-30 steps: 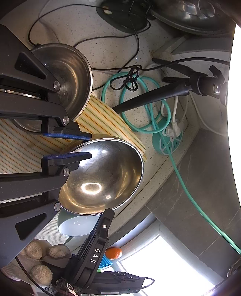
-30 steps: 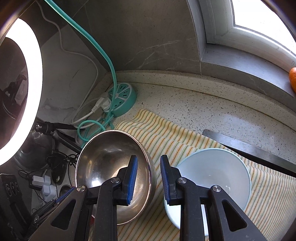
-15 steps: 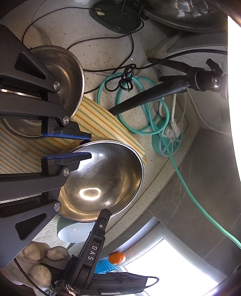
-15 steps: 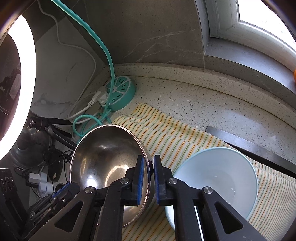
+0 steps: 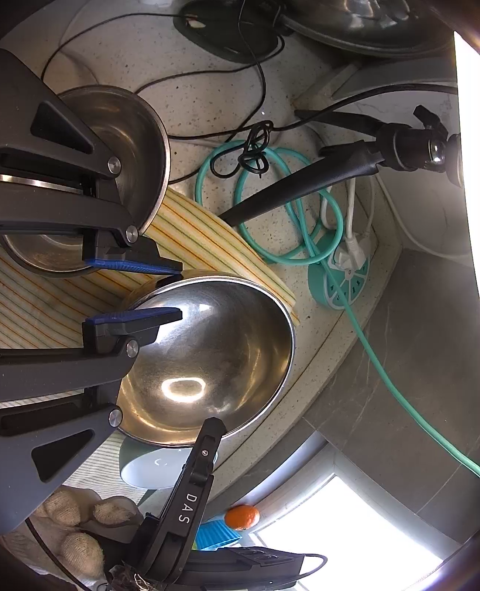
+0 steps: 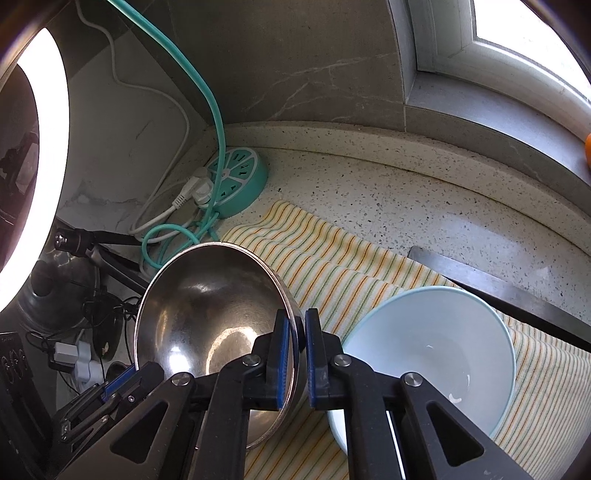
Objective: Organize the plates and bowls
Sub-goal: 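Lift the large steel bowl off the cloth with both grippers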
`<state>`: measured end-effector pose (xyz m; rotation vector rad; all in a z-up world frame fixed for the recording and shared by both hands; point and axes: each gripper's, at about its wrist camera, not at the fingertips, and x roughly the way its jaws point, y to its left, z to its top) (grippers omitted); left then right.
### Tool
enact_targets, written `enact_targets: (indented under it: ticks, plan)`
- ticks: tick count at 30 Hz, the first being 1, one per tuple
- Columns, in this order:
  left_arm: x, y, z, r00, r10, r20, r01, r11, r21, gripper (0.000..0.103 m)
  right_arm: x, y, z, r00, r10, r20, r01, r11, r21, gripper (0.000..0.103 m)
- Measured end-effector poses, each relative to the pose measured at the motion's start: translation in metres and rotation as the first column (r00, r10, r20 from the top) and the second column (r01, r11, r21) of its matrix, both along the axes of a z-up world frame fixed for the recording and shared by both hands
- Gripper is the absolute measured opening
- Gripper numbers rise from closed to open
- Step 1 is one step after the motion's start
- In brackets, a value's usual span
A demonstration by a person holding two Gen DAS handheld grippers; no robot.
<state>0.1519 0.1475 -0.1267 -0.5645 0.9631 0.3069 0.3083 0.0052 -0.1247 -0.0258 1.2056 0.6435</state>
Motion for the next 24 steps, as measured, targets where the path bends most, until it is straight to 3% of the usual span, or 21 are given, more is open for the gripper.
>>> enact_targets:
  ticks: [24]
  plan:
    - [-0.019, -0.01, 0.027, 0.997, -0.036, 0.063, 0.037, 0.999, -0.014, 0.016, -0.026, -0.031, 0.025, 0.998, -0.066, 0.001, 0.066, 0.997, 0.032, 0.008]
